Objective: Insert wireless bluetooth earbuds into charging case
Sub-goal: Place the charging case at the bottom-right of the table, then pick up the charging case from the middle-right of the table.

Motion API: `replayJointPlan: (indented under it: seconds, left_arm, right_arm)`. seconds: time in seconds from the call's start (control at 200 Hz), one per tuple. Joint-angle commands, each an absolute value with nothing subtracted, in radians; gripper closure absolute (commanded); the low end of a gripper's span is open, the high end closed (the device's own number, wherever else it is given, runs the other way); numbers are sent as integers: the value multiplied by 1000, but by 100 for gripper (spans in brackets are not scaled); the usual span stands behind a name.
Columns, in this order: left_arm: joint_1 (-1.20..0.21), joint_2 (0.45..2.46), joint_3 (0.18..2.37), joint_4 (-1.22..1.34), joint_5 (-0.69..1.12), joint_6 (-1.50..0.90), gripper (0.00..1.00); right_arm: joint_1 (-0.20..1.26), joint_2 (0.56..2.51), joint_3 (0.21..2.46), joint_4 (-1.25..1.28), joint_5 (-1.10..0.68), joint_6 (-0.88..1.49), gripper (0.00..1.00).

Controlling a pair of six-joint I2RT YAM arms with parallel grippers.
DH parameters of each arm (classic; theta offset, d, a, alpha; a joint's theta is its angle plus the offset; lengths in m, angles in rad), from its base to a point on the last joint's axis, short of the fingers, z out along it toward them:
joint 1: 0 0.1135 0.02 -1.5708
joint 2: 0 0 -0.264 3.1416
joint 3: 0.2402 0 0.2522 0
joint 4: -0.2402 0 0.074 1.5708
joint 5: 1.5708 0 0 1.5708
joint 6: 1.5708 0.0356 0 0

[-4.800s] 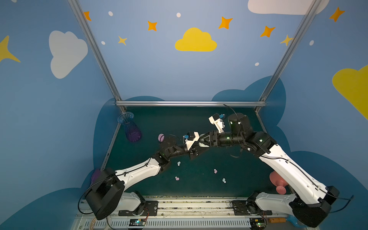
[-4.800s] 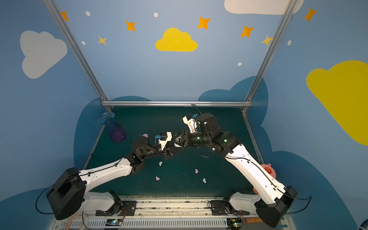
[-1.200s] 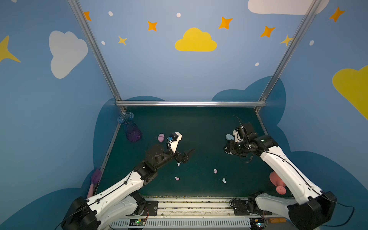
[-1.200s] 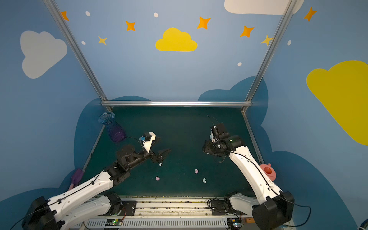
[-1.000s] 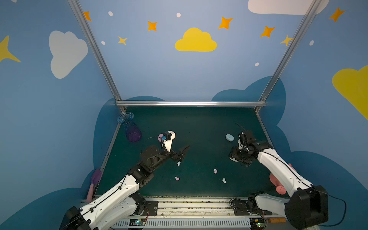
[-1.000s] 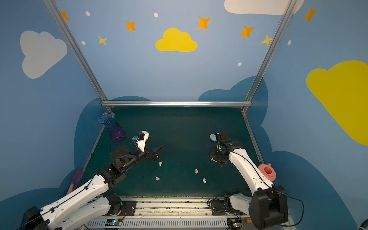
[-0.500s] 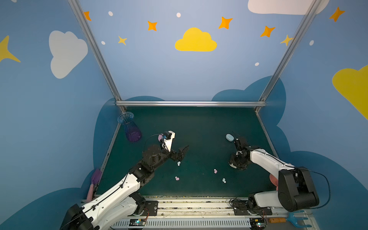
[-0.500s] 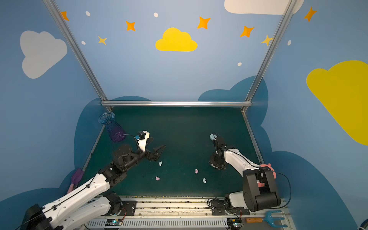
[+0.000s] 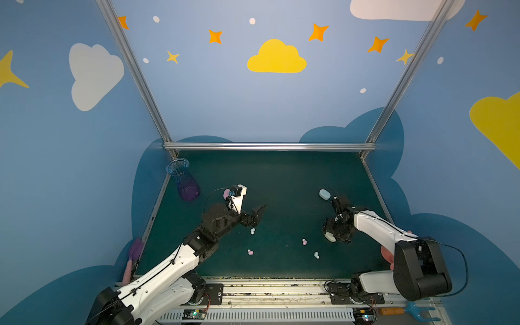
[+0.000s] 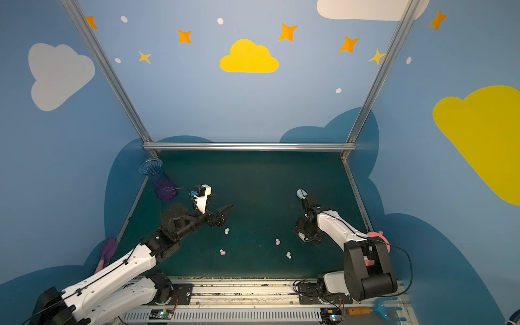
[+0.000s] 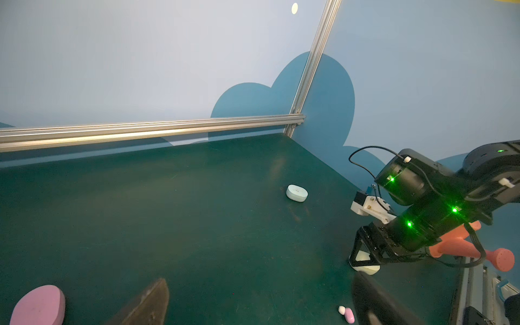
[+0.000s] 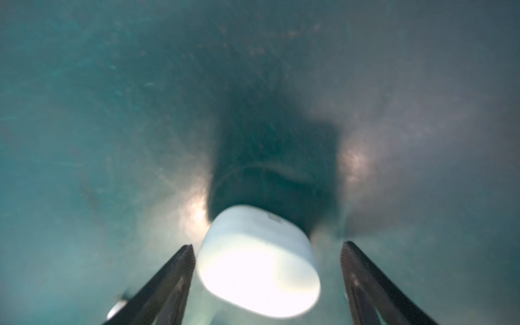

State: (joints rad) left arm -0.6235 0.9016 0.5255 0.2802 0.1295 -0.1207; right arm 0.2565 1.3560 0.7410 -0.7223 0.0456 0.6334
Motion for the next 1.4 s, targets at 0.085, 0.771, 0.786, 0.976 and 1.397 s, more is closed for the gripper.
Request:
replayJointPlan:
  seconds: [0.085, 0.771, 0.786, 0.976, 1.397]
  left_arm:
    - [-611, 928, 576, 224, 131, -133, 0]
    - [-583, 960, 584, 246, 185, -152, 0]
    - [-583, 961, 584, 247, 185, -151, 0]
    - [-574, 967, 584, 250, 189, -152, 0]
    - [-560, 984, 584, 262, 199, -159, 0]
  right_arm:
    - [239, 1317, 867, -834, 46, 653, 20]
    - [112, 1845, 1414, -774, -30, 694, 3]
    - [111, 1856, 1423, -776, -31, 697, 3]
    - [99, 1970, 1524, -768, -58, 722, 4]
    - [101, 2108, 1610, -805, -86, 766, 6]
